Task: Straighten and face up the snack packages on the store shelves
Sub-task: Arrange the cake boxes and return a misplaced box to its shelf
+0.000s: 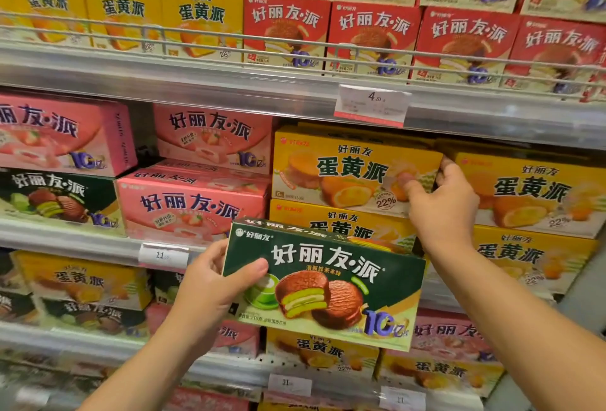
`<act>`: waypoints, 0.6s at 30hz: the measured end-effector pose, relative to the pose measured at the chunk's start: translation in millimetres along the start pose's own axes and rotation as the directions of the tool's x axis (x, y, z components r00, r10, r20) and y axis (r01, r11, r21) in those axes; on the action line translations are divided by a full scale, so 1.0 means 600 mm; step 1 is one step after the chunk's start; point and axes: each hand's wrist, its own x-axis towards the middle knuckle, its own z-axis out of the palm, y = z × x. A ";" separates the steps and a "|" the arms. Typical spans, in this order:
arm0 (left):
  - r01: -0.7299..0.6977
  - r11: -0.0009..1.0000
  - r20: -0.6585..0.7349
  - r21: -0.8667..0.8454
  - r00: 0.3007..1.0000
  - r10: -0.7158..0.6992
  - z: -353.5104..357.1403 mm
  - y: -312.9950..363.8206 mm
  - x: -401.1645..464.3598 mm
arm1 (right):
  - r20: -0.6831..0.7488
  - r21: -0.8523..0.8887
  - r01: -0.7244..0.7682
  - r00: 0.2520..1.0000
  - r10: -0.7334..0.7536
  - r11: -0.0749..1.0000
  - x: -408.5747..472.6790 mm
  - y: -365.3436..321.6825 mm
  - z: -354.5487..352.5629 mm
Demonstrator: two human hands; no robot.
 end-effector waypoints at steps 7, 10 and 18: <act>-0.007 1.000 -0.011 -0.026 1.000 0.006 0.003 -0.004 0.001 | 0.023 0.020 -0.029 0.999 0.028 0.999 0.004 0.000 0.002; -0.004 0.999 0.000 -0.044 1.000 0.004 0.003 -0.001 0.003 | 0.052 0.101 -0.058 0.997 0.053 0.993 0.000 0.002 0.000; -0.018 1.000 -0.011 -0.010 1.000 0.017 -0.007 0.002 0.000 | 0.135 0.238 0.032 0.989 -0.066 0.971 -0.031 -0.010 -0.043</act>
